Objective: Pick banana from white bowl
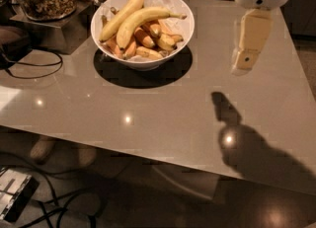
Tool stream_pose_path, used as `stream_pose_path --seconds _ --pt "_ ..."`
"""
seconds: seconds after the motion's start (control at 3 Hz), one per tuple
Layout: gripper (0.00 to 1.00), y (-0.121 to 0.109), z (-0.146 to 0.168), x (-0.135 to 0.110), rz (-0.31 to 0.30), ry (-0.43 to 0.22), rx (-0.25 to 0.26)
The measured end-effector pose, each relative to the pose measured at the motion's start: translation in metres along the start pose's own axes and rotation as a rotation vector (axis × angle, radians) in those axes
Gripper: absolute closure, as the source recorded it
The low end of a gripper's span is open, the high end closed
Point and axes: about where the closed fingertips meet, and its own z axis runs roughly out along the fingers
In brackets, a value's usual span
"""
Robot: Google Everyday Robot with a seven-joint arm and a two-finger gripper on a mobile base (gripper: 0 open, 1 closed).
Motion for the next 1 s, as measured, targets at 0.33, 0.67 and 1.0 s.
stream_pose_path --seconds 0.33,0.67,1.0 --pt "0.0 0.0 0.0 0.0 0.0 0.0 0.001" --pt "0.0 -0.028 0.001 -0.024 -0.054 -0.015 0.015" --pt "0.0 -0.066 0.009 -0.059 -0.123 -0.041 0.017"
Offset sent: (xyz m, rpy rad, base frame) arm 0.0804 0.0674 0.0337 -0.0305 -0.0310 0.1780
